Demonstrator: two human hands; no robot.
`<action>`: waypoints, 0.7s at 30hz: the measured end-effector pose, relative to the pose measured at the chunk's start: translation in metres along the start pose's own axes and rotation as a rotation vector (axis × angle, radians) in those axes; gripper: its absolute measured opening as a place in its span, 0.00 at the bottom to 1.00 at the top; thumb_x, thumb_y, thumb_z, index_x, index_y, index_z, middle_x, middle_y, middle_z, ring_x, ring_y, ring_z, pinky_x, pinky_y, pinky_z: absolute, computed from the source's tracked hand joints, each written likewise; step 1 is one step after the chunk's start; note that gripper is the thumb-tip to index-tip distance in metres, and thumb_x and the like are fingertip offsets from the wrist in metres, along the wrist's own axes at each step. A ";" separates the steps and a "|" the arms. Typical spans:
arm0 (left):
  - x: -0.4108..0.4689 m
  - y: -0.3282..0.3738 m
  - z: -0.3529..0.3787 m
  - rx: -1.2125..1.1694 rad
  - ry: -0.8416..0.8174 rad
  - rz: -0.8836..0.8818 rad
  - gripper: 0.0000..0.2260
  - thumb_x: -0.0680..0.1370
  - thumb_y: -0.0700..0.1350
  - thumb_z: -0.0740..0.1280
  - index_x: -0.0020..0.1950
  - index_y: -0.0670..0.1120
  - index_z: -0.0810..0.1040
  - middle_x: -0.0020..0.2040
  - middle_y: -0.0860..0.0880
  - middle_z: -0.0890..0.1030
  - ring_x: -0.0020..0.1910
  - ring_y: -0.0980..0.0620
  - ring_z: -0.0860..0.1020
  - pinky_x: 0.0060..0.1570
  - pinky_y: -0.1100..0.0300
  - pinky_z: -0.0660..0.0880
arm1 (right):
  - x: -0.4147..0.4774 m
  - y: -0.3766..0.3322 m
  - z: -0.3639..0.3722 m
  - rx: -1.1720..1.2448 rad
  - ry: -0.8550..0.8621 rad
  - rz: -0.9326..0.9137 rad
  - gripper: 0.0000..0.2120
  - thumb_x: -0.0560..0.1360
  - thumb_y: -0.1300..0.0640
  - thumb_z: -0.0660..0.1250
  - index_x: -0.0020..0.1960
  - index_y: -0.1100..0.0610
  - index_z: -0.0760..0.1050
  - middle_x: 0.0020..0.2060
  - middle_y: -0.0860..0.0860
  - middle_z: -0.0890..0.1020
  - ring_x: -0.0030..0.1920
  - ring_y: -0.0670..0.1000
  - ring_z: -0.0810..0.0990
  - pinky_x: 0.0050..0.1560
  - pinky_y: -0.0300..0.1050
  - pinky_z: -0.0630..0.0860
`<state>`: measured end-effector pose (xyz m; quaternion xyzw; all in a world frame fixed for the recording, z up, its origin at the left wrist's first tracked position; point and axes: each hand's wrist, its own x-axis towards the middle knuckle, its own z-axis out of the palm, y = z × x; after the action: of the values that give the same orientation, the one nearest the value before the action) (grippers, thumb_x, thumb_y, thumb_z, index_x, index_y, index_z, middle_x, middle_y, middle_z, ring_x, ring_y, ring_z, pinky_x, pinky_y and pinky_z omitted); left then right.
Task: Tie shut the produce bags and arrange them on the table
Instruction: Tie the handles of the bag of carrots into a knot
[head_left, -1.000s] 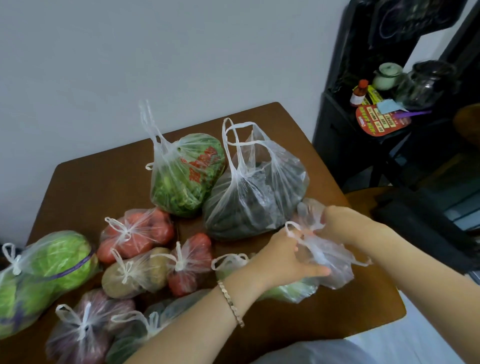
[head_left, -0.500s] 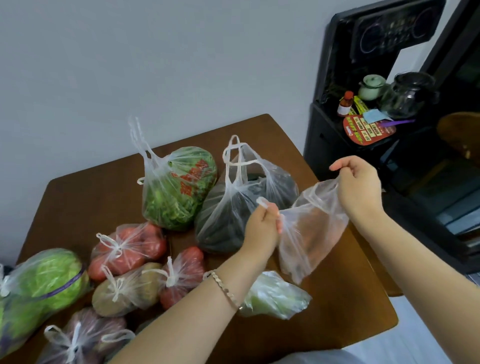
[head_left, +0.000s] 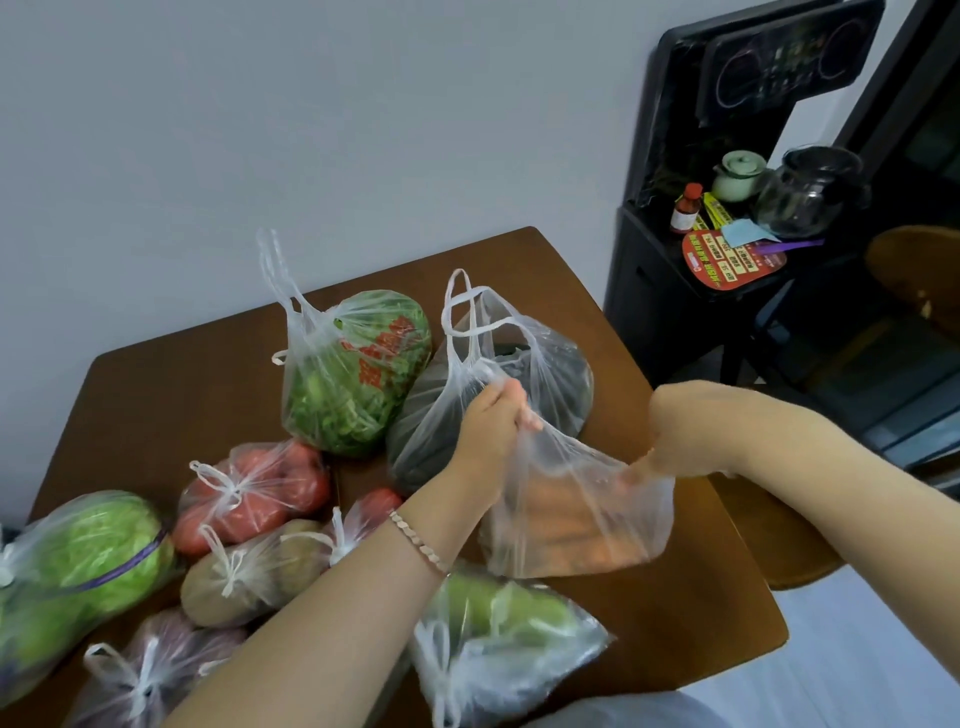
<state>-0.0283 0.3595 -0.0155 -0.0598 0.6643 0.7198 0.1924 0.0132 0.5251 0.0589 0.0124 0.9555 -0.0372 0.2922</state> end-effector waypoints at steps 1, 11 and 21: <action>0.001 0.003 0.002 -0.010 -0.010 -0.008 0.22 0.80 0.40 0.55 0.26 0.45 0.68 0.20 0.53 0.71 0.27 0.55 0.71 0.42 0.58 0.71 | -0.003 -0.006 0.000 -0.088 -0.069 -0.027 0.25 0.63 0.36 0.71 0.25 0.55 0.68 0.11 0.47 0.68 0.21 0.45 0.68 0.25 0.35 0.67; -0.009 -0.005 -0.022 0.049 0.013 -0.115 0.17 0.81 0.40 0.54 0.31 0.44 0.66 0.26 0.49 0.67 0.24 0.56 0.68 0.34 0.62 0.71 | -0.003 -0.021 0.008 0.049 -0.044 -0.184 0.19 0.77 0.52 0.59 0.29 0.55 0.65 0.26 0.49 0.66 0.26 0.47 0.64 0.27 0.37 0.64; -0.018 -0.027 -0.037 -0.003 0.020 -0.108 0.18 0.81 0.43 0.54 0.31 0.45 0.67 0.21 0.54 0.71 0.23 0.58 0.67 0.29 0.66 0.67 | -0.001 -0.015 0.017 0.317 0.184 -0.132 0.22 0.78 0.46 0.54 0.29 0.56 0.69 0.27 0.50 0.72 0.27 0.47 0.69 0.33 0.43 0.71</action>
<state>-0.0080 0.3210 -0.0386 -0.1030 0.6609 0.7088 0.2242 0.0224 0.5093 0.0463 -0.0013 0.9592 -0.2049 0.1947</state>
